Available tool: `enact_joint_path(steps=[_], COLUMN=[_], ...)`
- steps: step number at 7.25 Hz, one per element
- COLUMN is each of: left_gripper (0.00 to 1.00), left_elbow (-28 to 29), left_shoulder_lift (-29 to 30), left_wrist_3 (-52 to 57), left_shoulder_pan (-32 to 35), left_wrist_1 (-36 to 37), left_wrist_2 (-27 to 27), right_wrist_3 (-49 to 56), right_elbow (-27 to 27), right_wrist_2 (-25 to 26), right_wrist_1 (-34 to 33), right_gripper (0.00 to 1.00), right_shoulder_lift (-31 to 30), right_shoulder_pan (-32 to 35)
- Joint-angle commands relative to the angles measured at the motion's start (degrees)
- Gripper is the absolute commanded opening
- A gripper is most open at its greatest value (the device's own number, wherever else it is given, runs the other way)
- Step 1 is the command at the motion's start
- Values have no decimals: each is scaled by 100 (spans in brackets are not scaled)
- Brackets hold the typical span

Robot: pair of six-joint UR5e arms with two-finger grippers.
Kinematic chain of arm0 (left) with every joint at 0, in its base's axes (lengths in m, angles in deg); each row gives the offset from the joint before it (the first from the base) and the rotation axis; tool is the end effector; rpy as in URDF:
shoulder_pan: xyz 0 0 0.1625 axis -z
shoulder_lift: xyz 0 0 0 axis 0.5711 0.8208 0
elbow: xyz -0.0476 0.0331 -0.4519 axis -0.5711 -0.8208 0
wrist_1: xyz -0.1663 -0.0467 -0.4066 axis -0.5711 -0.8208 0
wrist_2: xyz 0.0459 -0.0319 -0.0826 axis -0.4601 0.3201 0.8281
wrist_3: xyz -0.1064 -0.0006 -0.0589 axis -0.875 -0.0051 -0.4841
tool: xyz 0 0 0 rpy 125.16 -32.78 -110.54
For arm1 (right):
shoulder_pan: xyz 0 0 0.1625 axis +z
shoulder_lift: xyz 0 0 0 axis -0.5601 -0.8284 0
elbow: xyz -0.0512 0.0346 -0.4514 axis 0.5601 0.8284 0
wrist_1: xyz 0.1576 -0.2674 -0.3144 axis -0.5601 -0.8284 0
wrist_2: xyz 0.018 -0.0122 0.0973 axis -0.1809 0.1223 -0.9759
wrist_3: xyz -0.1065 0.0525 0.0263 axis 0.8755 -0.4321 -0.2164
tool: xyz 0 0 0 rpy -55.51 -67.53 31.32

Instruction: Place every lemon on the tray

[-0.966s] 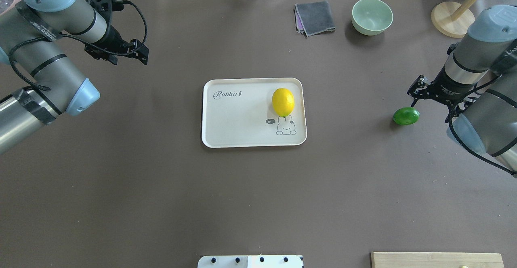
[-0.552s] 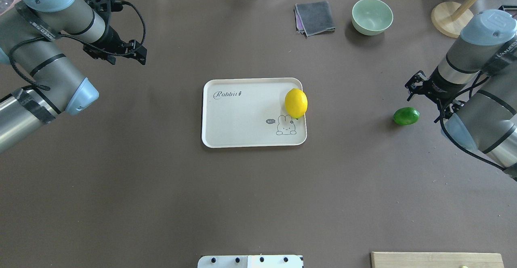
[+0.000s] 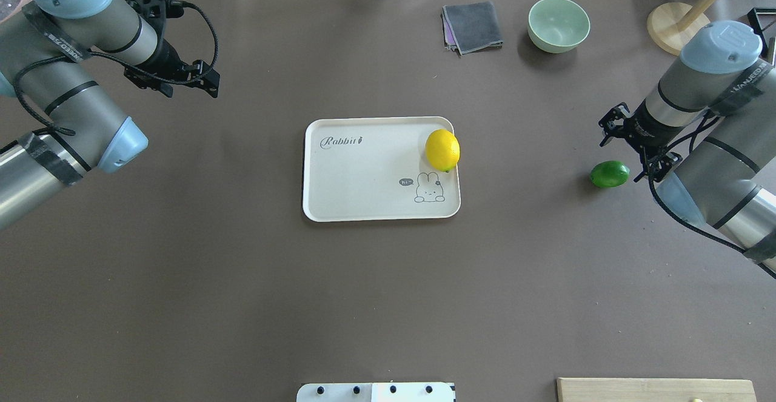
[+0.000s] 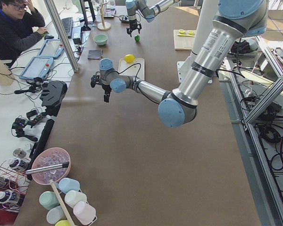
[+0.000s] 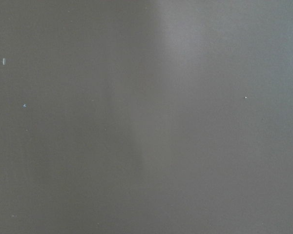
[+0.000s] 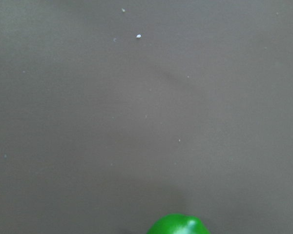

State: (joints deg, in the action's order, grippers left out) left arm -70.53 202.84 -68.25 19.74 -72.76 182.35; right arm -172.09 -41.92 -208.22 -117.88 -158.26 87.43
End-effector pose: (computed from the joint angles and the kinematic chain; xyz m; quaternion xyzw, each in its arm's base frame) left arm 0.3917 -0.6675 0.4322 0.0794 0.4253 -0.0047 0.9016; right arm -0.3359 -0.5557 0.5443 -0.2160 -0.2840 0.4557 0.8155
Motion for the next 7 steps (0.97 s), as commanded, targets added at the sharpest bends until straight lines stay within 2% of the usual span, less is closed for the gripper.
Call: enact_joint_path(steps=[1,3,4,5,6,7], left_gripper=[98,98,98,98,98,98], left_elbow=[19,28,28,37,28,28], left_shoulder_lift=[-1,-1,-1,-1,-1,-1], left_wrist_3=[-1,-1,-1,-1,-10,-10], left_shoulder_pan=[-8,-8,-8,-8,-8,1], left_wrist_1=[0,0,0,0,0,0], left_wrist_2=[0,0,0,0,0,9], right_wrist_3=[-260,-260,-260,-312,-296,-295], right_elbow=[-15,11,3,-23,-67,-41], right_wrist_2=[6,32,128,181,165,130], right_wrist_1=[13,21,21,21,21,-100], right_gripper=[99,98,88,30,0,0], right_shoulder_lift=[-6,-15,-15,-6,38,273], right_shoulder_pan=[-98,-185,-308,-352,-362,-405])
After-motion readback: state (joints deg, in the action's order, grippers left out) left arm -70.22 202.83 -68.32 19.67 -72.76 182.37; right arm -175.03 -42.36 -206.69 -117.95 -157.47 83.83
